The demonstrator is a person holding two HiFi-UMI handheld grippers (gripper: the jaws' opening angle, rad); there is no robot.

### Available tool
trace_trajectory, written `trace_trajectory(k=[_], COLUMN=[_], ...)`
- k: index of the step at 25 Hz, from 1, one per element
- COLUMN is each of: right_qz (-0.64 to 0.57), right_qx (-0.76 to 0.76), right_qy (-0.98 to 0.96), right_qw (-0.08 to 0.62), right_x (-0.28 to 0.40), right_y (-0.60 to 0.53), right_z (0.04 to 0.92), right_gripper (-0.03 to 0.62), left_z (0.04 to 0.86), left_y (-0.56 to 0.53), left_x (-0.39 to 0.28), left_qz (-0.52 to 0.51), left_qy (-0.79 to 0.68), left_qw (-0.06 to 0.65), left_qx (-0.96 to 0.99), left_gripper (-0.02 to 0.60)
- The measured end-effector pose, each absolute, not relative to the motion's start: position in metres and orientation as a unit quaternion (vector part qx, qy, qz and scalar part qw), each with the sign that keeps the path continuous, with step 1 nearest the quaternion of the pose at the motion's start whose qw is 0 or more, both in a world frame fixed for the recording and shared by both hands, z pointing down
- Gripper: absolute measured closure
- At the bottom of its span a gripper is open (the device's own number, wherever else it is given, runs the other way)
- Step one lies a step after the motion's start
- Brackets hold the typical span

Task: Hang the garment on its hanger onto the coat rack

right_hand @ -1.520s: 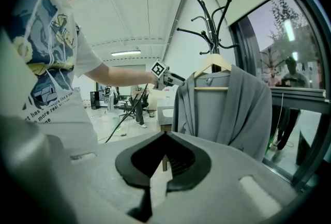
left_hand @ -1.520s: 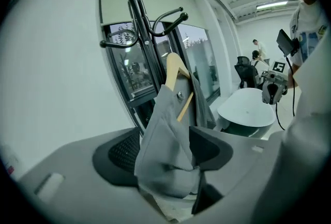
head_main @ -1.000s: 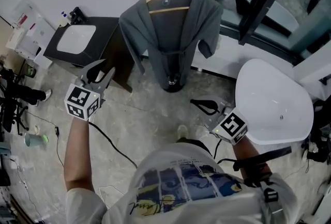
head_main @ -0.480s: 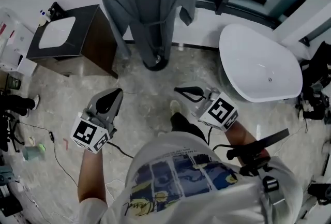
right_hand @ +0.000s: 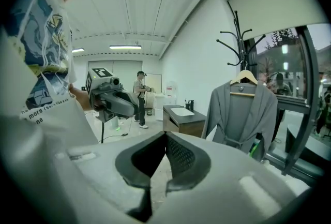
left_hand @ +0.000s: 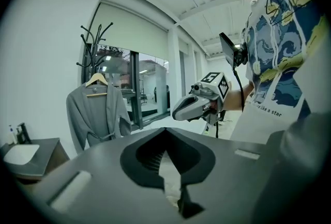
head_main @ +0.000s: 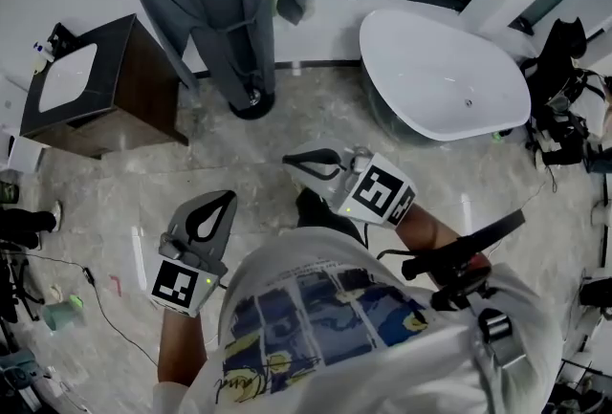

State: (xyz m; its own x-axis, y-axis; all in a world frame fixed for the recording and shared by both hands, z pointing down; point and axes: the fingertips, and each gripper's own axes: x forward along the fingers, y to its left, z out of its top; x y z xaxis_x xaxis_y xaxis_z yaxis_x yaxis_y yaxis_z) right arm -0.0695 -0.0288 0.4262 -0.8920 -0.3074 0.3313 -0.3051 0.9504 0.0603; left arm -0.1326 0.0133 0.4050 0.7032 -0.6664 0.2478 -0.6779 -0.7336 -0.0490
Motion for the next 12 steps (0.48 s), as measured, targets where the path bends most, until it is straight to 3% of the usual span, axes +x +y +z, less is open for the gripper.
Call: trace_trajectory(k=[12], right_qz=[-0.015], right_qx=[0.139], right_qy=[-0.973], right_qw=[0.183], right_x=[-0.082], right_y=[0.0], right_z=[0.426], right_gripper=[0.591], left_z=[0.408], left_y=[0.046], left_x=[-0.118], left_qz=[0.112], left_qy=[-0.333], left_qw=[0.036], left_qx=[0.936], left_gripper=[0.58])
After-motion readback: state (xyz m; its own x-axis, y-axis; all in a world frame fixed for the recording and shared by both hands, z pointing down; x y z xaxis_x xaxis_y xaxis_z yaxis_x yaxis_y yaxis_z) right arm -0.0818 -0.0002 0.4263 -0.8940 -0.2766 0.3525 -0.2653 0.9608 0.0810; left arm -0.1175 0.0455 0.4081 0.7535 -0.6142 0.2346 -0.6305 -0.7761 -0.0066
